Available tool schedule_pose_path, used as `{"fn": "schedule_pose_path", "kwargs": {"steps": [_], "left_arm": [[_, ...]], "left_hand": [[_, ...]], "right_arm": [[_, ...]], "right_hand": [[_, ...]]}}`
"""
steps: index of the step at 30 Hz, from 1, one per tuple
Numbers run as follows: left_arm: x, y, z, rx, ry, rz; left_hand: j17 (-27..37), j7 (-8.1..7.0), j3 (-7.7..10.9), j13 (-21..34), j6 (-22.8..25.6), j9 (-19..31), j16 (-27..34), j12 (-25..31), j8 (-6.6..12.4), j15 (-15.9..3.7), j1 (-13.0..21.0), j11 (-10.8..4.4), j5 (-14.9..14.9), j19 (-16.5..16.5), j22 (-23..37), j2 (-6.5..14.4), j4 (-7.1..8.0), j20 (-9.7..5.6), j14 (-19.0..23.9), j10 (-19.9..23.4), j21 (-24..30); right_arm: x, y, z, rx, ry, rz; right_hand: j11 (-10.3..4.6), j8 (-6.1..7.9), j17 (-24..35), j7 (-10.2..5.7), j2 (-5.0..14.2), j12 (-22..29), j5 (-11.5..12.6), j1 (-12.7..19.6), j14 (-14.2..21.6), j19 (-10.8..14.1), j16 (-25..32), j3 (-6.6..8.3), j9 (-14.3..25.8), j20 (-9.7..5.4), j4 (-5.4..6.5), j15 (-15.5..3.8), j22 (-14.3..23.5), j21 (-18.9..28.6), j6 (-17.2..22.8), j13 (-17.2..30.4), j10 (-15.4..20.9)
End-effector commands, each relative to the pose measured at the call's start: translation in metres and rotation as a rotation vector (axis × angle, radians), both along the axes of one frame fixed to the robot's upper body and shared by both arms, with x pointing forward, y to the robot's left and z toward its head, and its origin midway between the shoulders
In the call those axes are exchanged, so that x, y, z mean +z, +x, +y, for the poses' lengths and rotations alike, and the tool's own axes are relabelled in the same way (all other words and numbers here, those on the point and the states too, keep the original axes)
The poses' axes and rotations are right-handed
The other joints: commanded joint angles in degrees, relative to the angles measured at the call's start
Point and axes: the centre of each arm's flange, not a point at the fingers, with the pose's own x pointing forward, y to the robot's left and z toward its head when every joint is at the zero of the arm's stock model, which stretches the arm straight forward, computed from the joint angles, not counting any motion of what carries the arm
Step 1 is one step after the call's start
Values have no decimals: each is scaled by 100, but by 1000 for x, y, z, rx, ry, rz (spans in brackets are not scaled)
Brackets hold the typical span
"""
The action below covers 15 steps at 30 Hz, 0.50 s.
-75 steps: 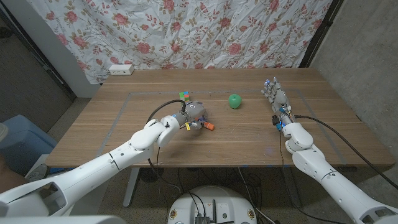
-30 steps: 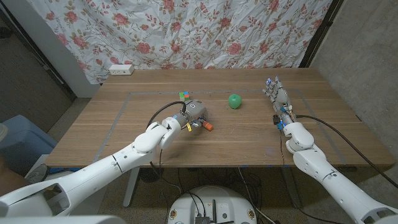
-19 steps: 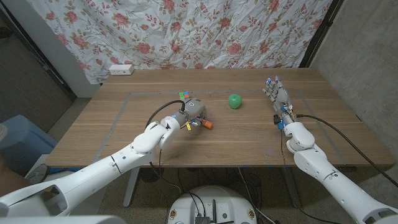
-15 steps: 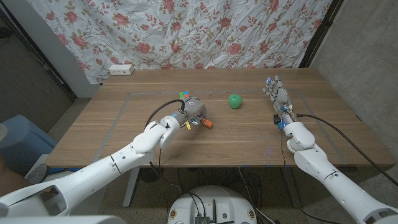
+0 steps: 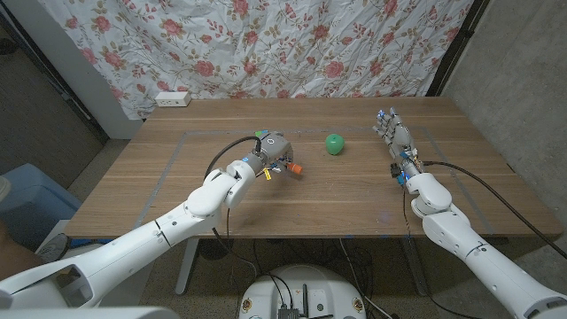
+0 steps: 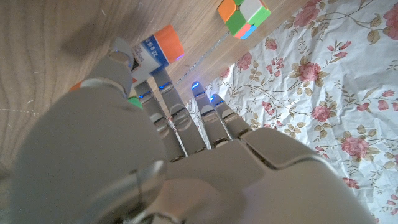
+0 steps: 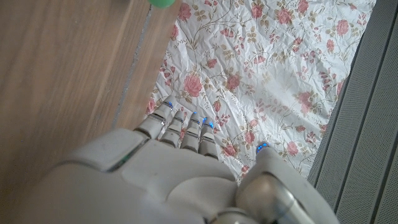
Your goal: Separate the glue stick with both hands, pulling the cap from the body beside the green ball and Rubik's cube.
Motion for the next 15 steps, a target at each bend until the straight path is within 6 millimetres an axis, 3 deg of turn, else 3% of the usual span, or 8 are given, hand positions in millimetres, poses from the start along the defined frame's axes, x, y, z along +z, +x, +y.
{"fn": "schedule_pose_path", "kwargs": {"steps": [1, 12, 15], "left_arm": [[12, -5, 2, -11, -44, -12], [23, -8, 1, -10, -123, -18], [25, -7, 0, -24, -146, -18]], "left_hand": [[22, 132, -35, 66, 434, 70, 16, 15, -9, -804, 52, -290, 14, 52, 16, 120, 4, -10, 60, 366, 29], [22, 146, -58, 66, 473, 71, 8, 14, -13, -812, 58, -290, 14, 52, 16, 126, 1, -17, 68, 405, 23], [22, 147, -64, 66, 479, 71, 5, 13, -18, -821, 66, -290, 16, 48, 16, 132, -2, -17, 69, 419, 20]], "right_arm": [[4, -7, 2, -9, -53, -16], [16, -15, 8, -54, -154, -67], [18, -17, 10, -72, -185, -103]], "right_hand": [[-23, 7, 6, -7, 13, 43, -8, -11, 34, 31, 51, 46, 19, 1, -16, -4, 14, 15, 72, 5, 50], [-23, 4, -33, -46, -67, 42, -14, 112, 56, 38, 45, 85, 18, 20, -154, -1, 12, 14, 62, 4, 53], [-42, 31, -57, -75, -119, 45, -22, 194, 66, 39, 40, 107, 19, 14, -248, -21, 11, 13, 129, 4, 64]]}}
